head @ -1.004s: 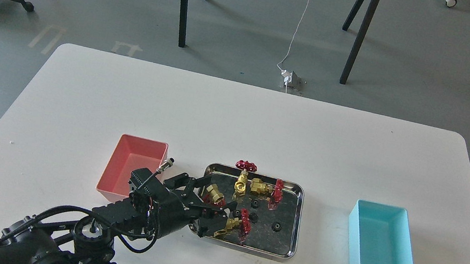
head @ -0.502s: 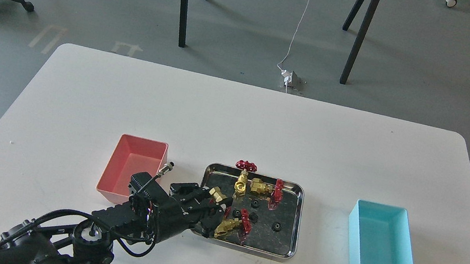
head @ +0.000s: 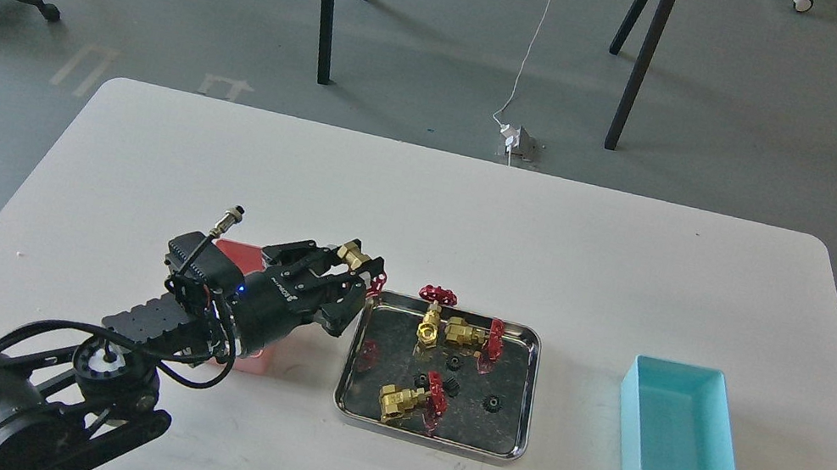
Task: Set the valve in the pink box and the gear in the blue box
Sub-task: 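Carry the valve with the left gripper over the pink box and release, then lift the left gripper away from the pink box and retract it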
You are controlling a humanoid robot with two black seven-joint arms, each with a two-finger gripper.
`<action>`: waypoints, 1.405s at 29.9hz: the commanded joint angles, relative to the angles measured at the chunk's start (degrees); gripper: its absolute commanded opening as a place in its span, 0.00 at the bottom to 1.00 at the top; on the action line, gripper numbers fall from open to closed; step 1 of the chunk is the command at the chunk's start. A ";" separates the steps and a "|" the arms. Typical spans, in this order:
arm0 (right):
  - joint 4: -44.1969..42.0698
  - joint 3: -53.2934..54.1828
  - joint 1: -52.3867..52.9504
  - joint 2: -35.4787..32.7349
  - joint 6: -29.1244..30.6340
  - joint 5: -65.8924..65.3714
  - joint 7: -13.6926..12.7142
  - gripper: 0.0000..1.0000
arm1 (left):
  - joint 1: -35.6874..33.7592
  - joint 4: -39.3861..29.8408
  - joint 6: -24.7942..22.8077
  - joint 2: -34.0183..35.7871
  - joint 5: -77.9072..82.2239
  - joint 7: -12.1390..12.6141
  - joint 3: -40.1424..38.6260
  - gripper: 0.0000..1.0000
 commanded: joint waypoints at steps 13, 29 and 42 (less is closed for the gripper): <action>-0.34 0.09 0.30 1.96 -0.43 -1.14 0.00 0.99 | 6.10 0.18 2.35 8.70 0.00 0.02 -1.10 0.39; 0.10 0.09 0.39 3.28 -0.17 -1.32 -0.35 0.99 | 4.26 -0.15 2.27 9.05 -4.11 -0.25 -7.50 0.99; 16.78 -30.99 7.76 8.29 4.40 -34.51 5.62 0.99 | -38.00 8.60 -12.85 10.37 -77.53 4.05 -11.48 0.99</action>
